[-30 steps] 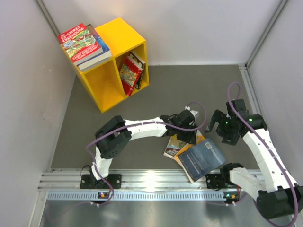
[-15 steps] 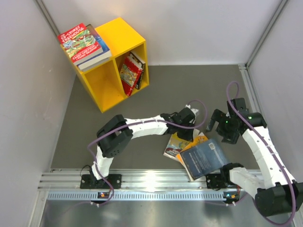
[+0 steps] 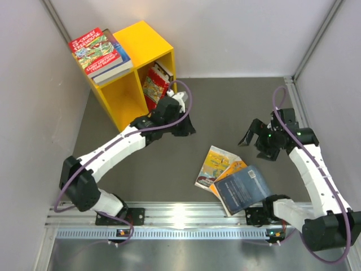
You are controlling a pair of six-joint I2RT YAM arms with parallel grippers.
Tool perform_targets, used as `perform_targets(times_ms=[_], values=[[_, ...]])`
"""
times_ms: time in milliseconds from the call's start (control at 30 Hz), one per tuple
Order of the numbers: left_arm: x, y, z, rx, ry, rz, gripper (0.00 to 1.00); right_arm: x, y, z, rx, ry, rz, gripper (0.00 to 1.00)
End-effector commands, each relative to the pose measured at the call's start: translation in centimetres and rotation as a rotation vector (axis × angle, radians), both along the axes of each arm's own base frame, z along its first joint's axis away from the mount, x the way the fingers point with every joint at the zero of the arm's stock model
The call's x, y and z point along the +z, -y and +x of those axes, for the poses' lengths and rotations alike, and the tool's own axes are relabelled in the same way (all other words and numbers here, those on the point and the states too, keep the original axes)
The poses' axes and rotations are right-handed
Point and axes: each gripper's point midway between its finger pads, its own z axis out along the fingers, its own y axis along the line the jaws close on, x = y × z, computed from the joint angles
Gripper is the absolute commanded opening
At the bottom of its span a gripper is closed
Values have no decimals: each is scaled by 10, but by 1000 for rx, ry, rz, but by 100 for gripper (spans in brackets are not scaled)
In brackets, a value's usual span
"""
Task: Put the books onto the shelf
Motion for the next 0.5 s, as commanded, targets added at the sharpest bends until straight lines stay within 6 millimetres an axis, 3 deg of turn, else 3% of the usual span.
perform_targets(times_ms=[0, 67, 100, 167, 200, 467], values=[[-44, -7, -32, -100, -101, 71, 24, -4, -8, 17, 22, 39, 50, 100], [-58, -5, -39, -115, -146, 63, 45, -19, -10, 19, 36, -5, 52, 100], [-74, -6, -43, -113, -175, 67, 57, -23, -12, 21, 43, -17, 60, 100], [-86, 1, -50, -123, -218, 36, 66, -37, -11, 24, 46, -55, 49, 100], [-101, 2, -56, -124, -250, 46, 72, -44, -8, 25, 40, -68, 28, 100], [-139, 46, -60, -171, -306, 5, 79, -98, 4, 54, 26, -121, -60, 100]])
